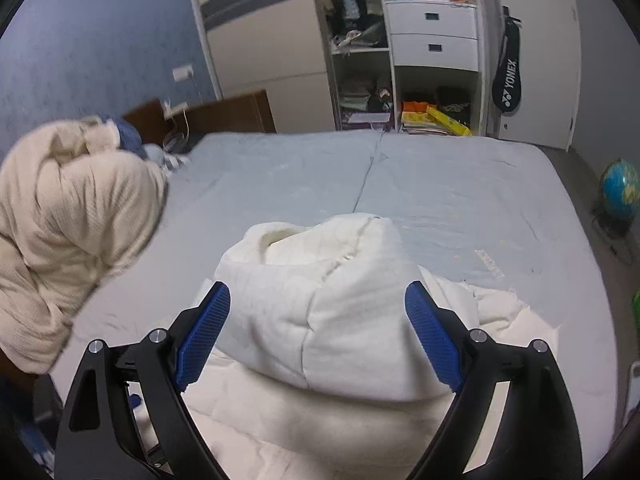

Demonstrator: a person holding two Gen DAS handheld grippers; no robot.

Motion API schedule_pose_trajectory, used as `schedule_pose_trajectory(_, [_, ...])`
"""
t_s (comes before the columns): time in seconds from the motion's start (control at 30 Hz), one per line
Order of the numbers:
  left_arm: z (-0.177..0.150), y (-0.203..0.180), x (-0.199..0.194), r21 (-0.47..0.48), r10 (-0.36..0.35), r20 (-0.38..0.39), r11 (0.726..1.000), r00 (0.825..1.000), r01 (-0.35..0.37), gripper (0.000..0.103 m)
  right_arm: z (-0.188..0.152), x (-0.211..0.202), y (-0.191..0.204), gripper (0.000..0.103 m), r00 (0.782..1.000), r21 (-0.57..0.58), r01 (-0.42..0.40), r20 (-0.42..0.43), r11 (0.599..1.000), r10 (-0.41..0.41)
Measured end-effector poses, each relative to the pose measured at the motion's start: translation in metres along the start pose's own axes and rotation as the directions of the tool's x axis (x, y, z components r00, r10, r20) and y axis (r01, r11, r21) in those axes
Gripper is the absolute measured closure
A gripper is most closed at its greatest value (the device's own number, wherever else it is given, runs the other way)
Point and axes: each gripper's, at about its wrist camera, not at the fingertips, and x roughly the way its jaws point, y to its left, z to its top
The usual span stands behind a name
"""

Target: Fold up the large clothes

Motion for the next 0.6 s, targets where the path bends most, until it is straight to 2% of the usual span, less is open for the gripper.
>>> schedule_pose_trajectory(0.1, [0.000, 0.002, 0.001, -0.014, 0.000, -0.006, 1.000, 1.000, 0.000, 0.011, -0.001, 0.011, 0.017, 0.022, 0.999, -0.090, 0.041, -0.017, 0.995, -0.042])
schedule_pose_trajectory(0.13, [0.001, 0.003, 0.002, -0.017, 0.000, -0.005, 1.000, 1.000, 0.000, 0.011, -0.004, 0.015, 0.022, 0.036, 0.998, -0.108, 0.048, -0.028, 0.993, -0.051])
schedule_pose_trajectory(0.17, [0.001, 0.004, 0.001, -0.022, -0.001, -0.005, 1.000, 1.000, 0.001, 0.011, -0.007, 0.020, 0.026, 0.044, 0.996, -0.130, 0.069, -0.048, 0.989, -0.076])
schedule_pose_trajectory(0.23, [0.001, 0.005, 0.001, -0.029, 0.000, -0.005, 1.000, 1.000, 0.000, 0.011, -0.016, 0.027, 0.029, 0.072, 0.991, -0.153, 0.099, -0.072, 0.983, -0.111])
schedule_pose_trajectory(0.33, [0.002, 0.005, 0.000, -0.032, 0.000, -0.002, 0.999, 1.000, 0.000, 0.011, -0.027, 0.029, 0.025, 0.086, 0.990, -0.139, 0.099, -0.084, 0.985, -0.112])
schedule_pose_trajectory(0.5, [0.004, 0.000, -0.004, -0.016, -0.003, 0.016, 1.000, 1.000, 0.003, 0.011, -0.046, 0.012, 0.020, 0.090, 0.997, -0.090, 0.058, -0.049, 0.994, -0.063])
schedule_pose_trajectory(0.6, [0.010, -0.004, -0.008, -0.020, -0.032, 0.026, 0.999, 0.999, 0.032, 0.011, -0.066, -0.001, 0.021, 0.091, 0.999, -0.079, 0.029, -0.033, 0.996, -0.032])
